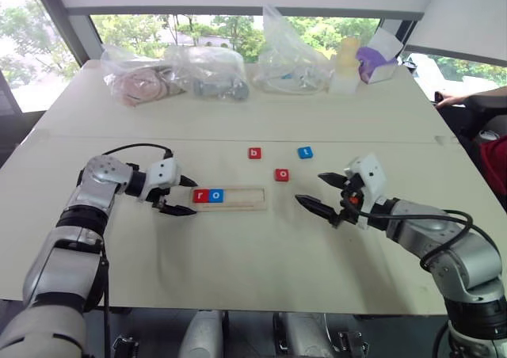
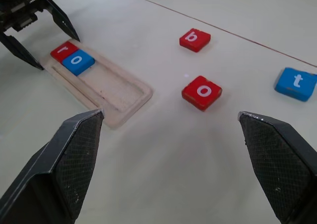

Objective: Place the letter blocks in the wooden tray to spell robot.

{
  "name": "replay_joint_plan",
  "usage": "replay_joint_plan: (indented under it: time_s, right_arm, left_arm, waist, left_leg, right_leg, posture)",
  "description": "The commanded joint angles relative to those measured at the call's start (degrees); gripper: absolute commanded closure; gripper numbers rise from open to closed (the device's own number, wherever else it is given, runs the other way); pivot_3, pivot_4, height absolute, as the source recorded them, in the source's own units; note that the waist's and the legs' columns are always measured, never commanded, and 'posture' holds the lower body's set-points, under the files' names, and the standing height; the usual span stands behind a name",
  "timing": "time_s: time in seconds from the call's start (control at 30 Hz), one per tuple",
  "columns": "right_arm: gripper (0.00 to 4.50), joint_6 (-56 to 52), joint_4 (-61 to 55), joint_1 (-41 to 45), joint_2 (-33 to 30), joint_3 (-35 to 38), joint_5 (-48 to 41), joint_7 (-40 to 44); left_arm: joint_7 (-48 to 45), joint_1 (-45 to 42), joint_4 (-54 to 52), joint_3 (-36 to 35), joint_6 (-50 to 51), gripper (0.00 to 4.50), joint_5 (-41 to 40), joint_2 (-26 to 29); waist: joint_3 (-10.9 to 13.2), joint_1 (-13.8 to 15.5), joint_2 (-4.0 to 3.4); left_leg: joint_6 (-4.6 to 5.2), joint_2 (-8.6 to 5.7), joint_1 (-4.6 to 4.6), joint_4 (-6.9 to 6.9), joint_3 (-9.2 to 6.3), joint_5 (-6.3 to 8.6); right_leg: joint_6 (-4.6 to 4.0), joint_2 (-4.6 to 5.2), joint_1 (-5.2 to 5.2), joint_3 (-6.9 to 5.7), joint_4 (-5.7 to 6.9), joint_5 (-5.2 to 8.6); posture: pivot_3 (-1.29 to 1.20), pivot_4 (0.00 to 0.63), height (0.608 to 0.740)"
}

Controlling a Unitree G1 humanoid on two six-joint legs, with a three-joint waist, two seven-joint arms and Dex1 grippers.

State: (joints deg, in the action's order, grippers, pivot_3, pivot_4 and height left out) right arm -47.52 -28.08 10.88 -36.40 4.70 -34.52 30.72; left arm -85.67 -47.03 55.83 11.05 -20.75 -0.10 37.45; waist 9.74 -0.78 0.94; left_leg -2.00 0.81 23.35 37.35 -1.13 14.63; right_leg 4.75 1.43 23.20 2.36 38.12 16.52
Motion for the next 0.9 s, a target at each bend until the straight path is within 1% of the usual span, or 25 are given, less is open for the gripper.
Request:
replay_joint_plan:
  time_s: [0.03,0.17,0.3,0.4,0.47,0.53,0.63,0.73,0.8,0.9]
  right_arm:
    - [0.00,0.6,-2.7,-0.1,0.5,0.9,-0.2,-0.5]
    - [0.00,0.5,-2.7,-0.2,0.7,0.6,-0.3,-0.6]
    - [0.00,-0.2,-1.9,0.7,1.1,0.7,-0.8,-0.8]
    - [0.00,-4.0,-1.0,3.8,2.7,1.1,-2.5,-3.0]
    - [0.00,-7.9,-0.2,7.8,5.4,0.5,-3.8,-5.6]
    - [0.00,-10.8,0.7,11.2,7.8,-0.5,-5.0,-7.0]
    - [0.00,-12.7,2.7,14.8,9.8,-1.7,-4.7,-7.7]
    - [0.00,-13.4,6.8,19.5,11.6,-4.1,-2.5,-9.0]
    - [0.00,-14.4,12.6,24.8,15.1,-7.4,0.9,-12.5]
    - [0.00,-12.7,23.2,31.2,21.2,-11.1,7.1,-17.4]
  left_arm:
    - [-0.2,0.0,1.5,0.5,-0.5,0.04,1.4,-0.1]
    - [3.3,0.3,1.8,-0.5,-2.0,0.04,1.7,-0.1]
    - [2.5,0.6,0.9,-2.8,0.5,0.04,-0.6,1.6]
    - [0.0,0.9,-1.1,-4.2,4.8,0.04,-2.3,4.7]
    - [-2.6,2.6,-4.7,-4.8,7.4,0.04,-3.3,8.1]
    - [-4.8,5.7,-10.2,-5.6,11.6,0.04,-4.9,10.9]
    - [-6.5,12.0,-20.1,-6.1,17.7,0.04,-7.2,14.6]
    - [-6.8,18.4,-31.7,-7.0,27.1,0.04,-11.4,20.2]
    - [-5.1,17.6,-37.1,-10.7,37.6,0.04,-15.7,21.4]
    - [3.1,14.2,-42.0,-16.5,51.2,0.04,-21.4,19.9]
  waist:
    - [0.0,0.0,0.00]
    - [0.0,0.0,0.00]
    - [0.0,0.0,0.00]
    - [0.0,-0.6,0.03]
    - [0.0,-1.7,0.07]
    - [0.0,-1.9,0.07]
    - [0.0,-1.6,0.04]
    - [0.1,-1.7,0.04]
    - [0.1,-1.7,0.13]
    - [0.1,-1.5,0.14]
  left_leg:
    - [0.00,0.00,0.00,0.00,0.00,0.00]
    - [0.00,0.01,0.00,-0.03,-0.02,0.00]
    - [0.01,0.01,0.00,0.00,-0.06,-0.01]
    - [0.03,0.05,-0.01,0.00,-0.05,-0.02]
    - [0.04,0.10,-0.01,-0.02,-0.05,-0.02]
    - [0.04,0.16,0.01,-0.06,-0.09,-0.02]
    - [0.03,0.23,0.01,-0.16,-0.13,-0.02]
    - [0.03,0.17,0.06,-0.19,-0.12,-0.02]
    - [0.03,0.16,0.07,-0.17,-0.09,-0.02]
    - [0.18,0.14,0.08,-0.06,-0.16,-0.13]
  right_leg:
    - [0.00,0.00,0.00,0.00,0.00,0.00]
    - [0.00,0.00,0.00,0.00,0.00,0.00]
    - [0.00,0.00,-0.01,-0.01,0.02,0.00]
    - [-0.01,-0.06,0.02,0.00,0.05,0.00]
    - [-0.03,-0.15,0.06,0.00,0.08,-0.01]
    - [-0.07,-0.24,0.12,0.04,0.10,-0.02]
    - [-0.10,-0.22,0.16,0.05,0.13,0.00]
    - [-0.11,0.05,0.19,0.06,0.09,0.01]
    - [-0.11,0.12,0.21,0.06,0.07,0.01]
    - [-0.11,0.06,0.17,-0.01,0.10,0.01]
  posture:
    - [0.00,0.150,0.735]
    - [0.00,0.150,0.735]
    - [0.00,0.150,0.735]
    - [0.00,0.150,0.735]
    - [0.00,0.150,0.735]
    - [0.00,0.150,0.735]
    - [0.00,0.150,0.735]
    - [0.00,0.150,0.735]
    - [0.00,0.150,0.735]
    - [0.00,0.150,0.735]
